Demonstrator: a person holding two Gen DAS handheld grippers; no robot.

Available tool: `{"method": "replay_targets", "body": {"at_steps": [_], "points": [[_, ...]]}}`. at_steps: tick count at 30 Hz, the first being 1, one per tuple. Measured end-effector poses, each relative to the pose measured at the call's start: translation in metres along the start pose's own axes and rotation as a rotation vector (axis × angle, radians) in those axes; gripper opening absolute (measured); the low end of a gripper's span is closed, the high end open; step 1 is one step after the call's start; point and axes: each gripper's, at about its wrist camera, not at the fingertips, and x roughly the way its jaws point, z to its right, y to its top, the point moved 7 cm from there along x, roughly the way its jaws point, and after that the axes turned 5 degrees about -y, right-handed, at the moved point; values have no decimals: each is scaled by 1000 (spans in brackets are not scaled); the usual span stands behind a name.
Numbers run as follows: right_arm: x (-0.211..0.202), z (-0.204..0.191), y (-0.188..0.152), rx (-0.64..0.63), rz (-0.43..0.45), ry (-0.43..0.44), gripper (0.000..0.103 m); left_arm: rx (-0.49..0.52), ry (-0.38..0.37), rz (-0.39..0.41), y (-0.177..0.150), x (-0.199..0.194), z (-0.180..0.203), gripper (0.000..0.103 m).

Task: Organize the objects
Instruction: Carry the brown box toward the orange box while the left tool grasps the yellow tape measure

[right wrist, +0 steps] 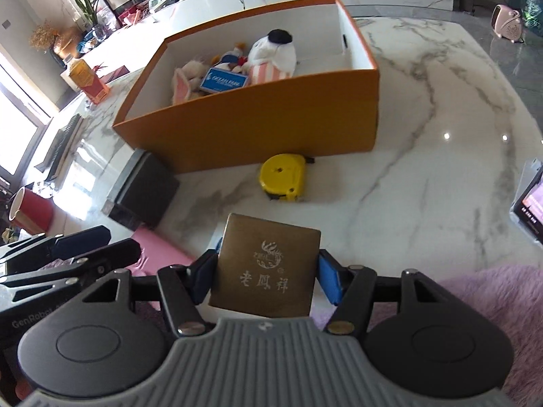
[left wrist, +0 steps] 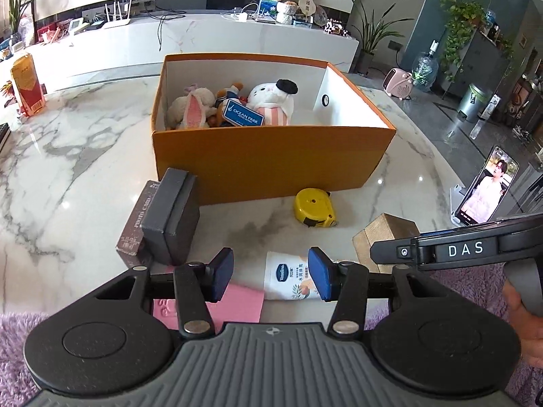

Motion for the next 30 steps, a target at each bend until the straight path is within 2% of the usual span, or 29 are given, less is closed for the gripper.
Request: {"method": "replay_targets", "body": {"at_steps": [5, 10, 14, 24, 30], "points": [[18, 23, 13, -18, 17, -92, 64, 14, -32, -36, 10, 27, 9, 58], [37, 42, 23, -38, 22, -160, 64, 30, -49, -67, 17, 54, 17, 72], [47, 55, 29, -48, 34, -196, 65, 32, -71, -92, 22, 75, 23, 76], [68, 70, 34, -33, 33, -198, 64, 33, -43, -134, 26, 117, 25, 77], [71, 73, 36, -23, 59, -207, 64, -41, -46, -131, 26, 134, 19, 82]]}}
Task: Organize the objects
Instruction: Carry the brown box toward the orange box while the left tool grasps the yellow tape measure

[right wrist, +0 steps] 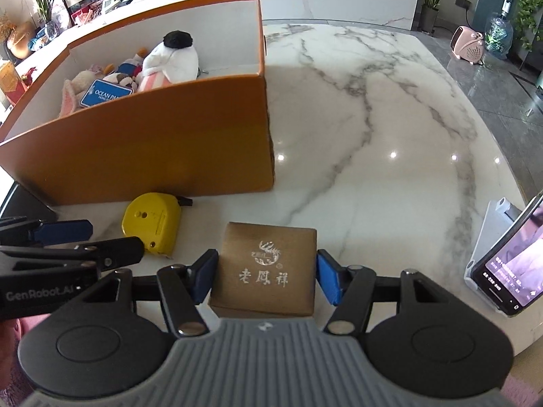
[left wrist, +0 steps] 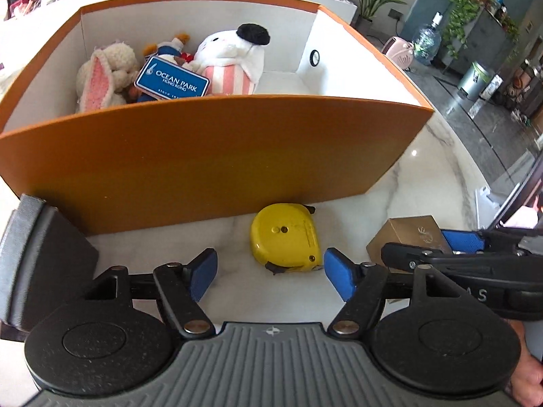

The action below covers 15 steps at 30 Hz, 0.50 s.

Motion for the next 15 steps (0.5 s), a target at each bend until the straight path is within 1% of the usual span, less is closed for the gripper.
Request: {"method": "replay_targets", "body": {"at_steps": [2, 5, 8, 12, 15], "points": [[1, 2, 1, 12, 5, 5, 64, -23, 3, 0, 1, 5, -2, 82], [1, 5, 2, 37, 6, 15, 64, -21, 6, -1, 4, 12, 1, 82], [1, 8, 1, 59, 3, 23, 64, 16, 27, -3, 5, 19, 6, 82], [1, 10, -1, 68, -3, 27, 64, 80, 79, -4, 6, 28, 11, 82], [4, 10, -2, 70, -16, 35, 64, 114, 97, 9, 5, 29, 14, 74]]}}
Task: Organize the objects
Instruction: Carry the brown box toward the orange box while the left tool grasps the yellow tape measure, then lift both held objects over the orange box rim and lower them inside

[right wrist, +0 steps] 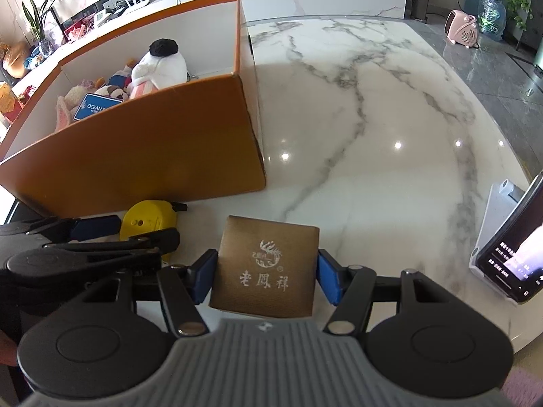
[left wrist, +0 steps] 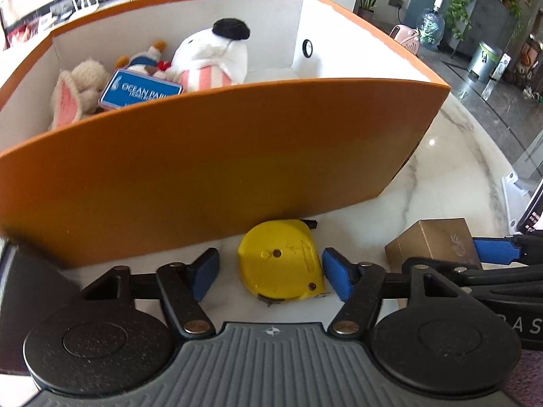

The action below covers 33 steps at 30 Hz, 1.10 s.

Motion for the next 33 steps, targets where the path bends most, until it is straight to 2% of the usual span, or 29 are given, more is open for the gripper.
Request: {"method": "replay_targets", "body": {"at_steps": [2, 3, 11, 16, 20, 25, 33], "points": [[1, 0, 0, 2, -4, 2, 64, 3, -9, 0, -1, -1, 0, 70], [1, 0, 0, 2, -3, 2, 64, 8, -19, 1, -1, -2, 1, 62], [0, 1, 0, 3, -2, 2, 64, -10, -15, -8, -7, -11, -3, 61], [-6, 2, 1, 13, 16, 0, 63, -31, -55, -5, -7, -25, -4, 61], [-18, -5, 2, -20, 45, -5, 63, -50, -91, 23, -4, -48, -6, 61], [-43, -9, 10, -12, 89, 29, 63, -54, -128, 83, 10, -78, -5, 61], [-86, -26, 51, -55, 190, 122, 63, -55, -147, 194, 51, -123, -22, 61]]}}
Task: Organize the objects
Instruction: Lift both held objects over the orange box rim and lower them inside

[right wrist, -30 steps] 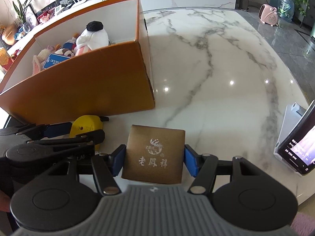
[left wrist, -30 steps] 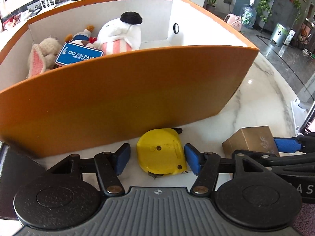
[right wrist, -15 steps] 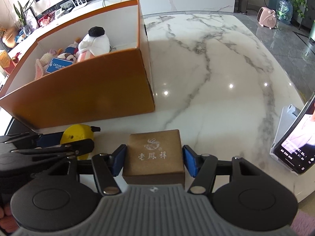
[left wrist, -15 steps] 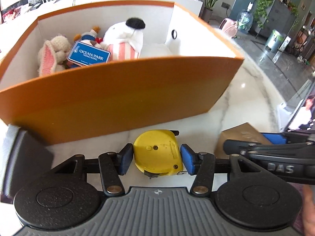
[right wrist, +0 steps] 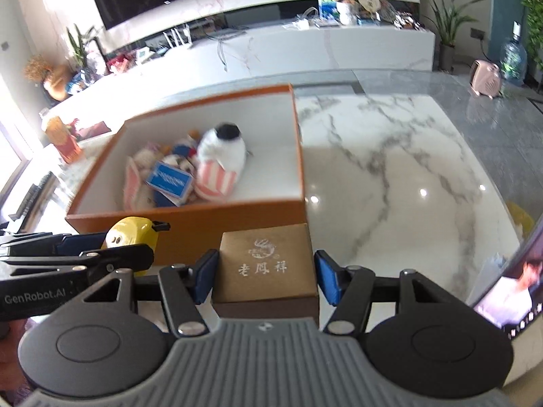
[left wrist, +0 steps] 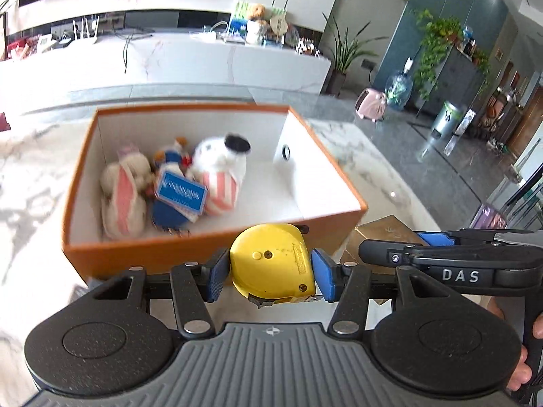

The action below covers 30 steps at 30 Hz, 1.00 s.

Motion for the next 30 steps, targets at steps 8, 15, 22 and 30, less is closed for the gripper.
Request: {"method": "replay_targets", "body": {"at_steps": [8, 15, 22, 30], "points": [[6, -21, 70, -54, 51, 64, 63, -10, 32, 32, 45, -1, -36, 61], [79, -48, 94, -232, -80, -17, 63, -33, 20, -7, 61, 30, -62, 61], [150, -57, 91, -305, -214, -111, 63, -60, -9, -40, 63, 53, -78, 61], [186, -63, 91, -362, -247, -203, 62, -87, -38, -50, 66, 69, -91, 61]]}}
